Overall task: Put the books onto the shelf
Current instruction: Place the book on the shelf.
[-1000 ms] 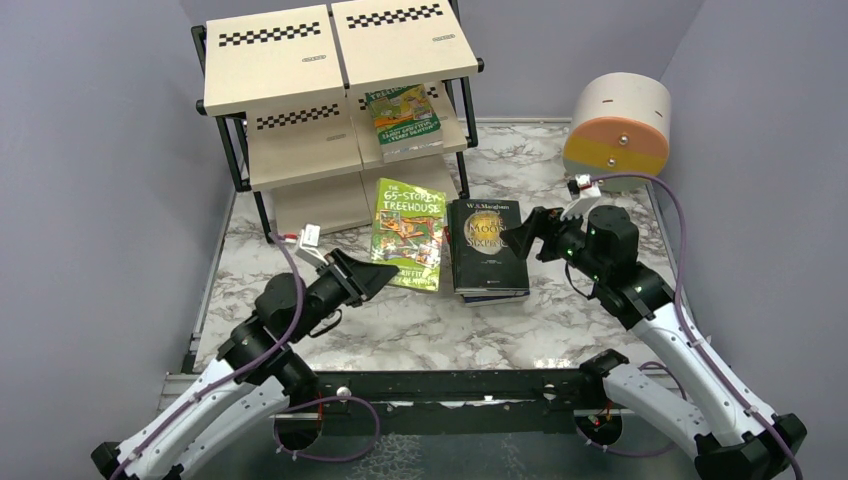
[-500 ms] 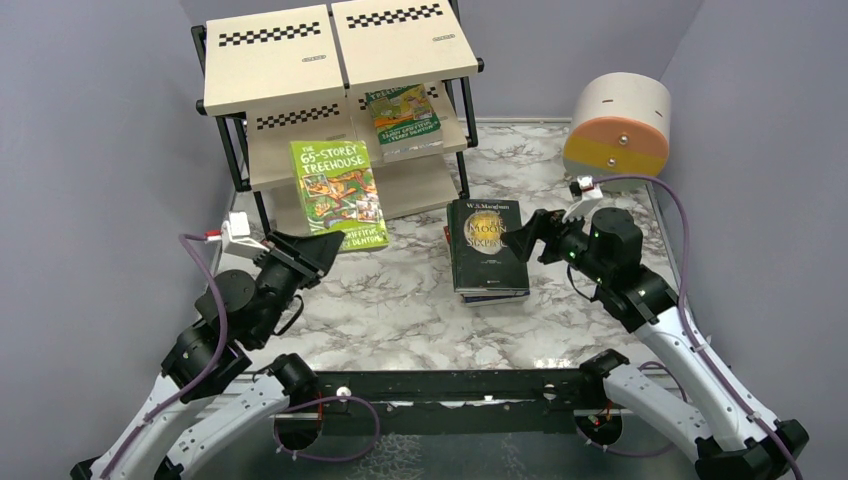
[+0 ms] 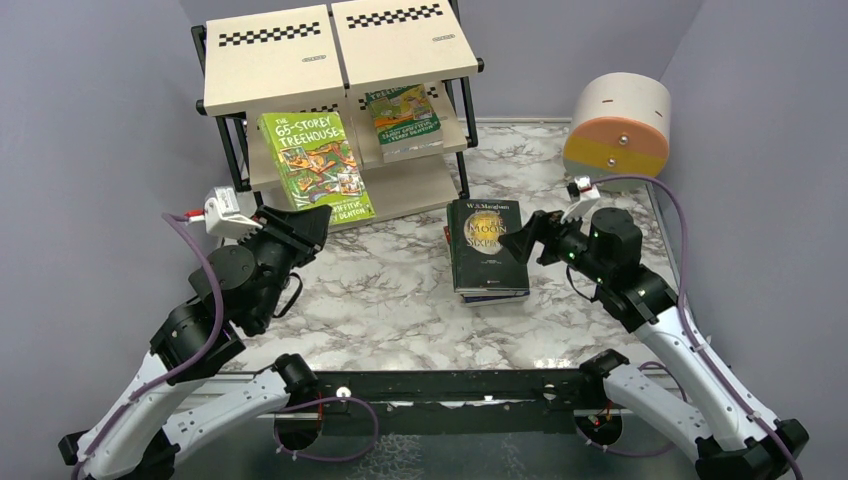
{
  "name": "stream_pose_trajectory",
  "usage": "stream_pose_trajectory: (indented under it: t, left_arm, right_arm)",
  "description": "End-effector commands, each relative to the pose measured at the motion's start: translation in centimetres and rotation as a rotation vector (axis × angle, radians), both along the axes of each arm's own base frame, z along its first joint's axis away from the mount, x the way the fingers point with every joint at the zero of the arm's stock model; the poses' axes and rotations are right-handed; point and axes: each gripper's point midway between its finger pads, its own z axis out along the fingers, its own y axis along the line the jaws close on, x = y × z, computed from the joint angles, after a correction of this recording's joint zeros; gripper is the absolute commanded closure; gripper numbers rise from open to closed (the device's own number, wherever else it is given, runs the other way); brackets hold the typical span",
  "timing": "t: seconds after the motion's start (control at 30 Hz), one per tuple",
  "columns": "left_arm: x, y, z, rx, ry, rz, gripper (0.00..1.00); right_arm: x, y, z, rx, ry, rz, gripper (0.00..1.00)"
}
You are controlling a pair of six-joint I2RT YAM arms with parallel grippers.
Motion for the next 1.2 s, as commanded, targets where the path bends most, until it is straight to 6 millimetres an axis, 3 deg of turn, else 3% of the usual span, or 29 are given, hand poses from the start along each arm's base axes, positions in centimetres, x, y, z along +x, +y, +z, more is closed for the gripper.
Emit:
stream_pose_trajectory:
  t: [0.0, 0.4, 0.9, 1.17]
  left_arm:
    - [0.0, 1.4, 2.3, -0.062, -0.045, 0.069, 1.00]
    - [0.2, 0.4, -2.5, -0.191, -0.103, 0.042, 1.00]
    - [0.9, 1.3, -2.0, -0.175, -0.153, 0.116, 1.00]
    - [1.6, -0.8, -3.6, -0.226, -0.161, 0.062, 1.00]
  right_arm:
    - [0.2, 0.7, 0.3, 0.008, -0.014, 0.032, 0.19]
    - [-0.1, 1.2, -1.1, 0.002, 0.005, 0.067, 0.18]
    - [-0.3, 1.5, -2.0, 0.008, 0.020, 0.085, 0.18]
    - [-0.3, 1.6, -2.2, 0.005, 0.021, 0.092, 0.19]
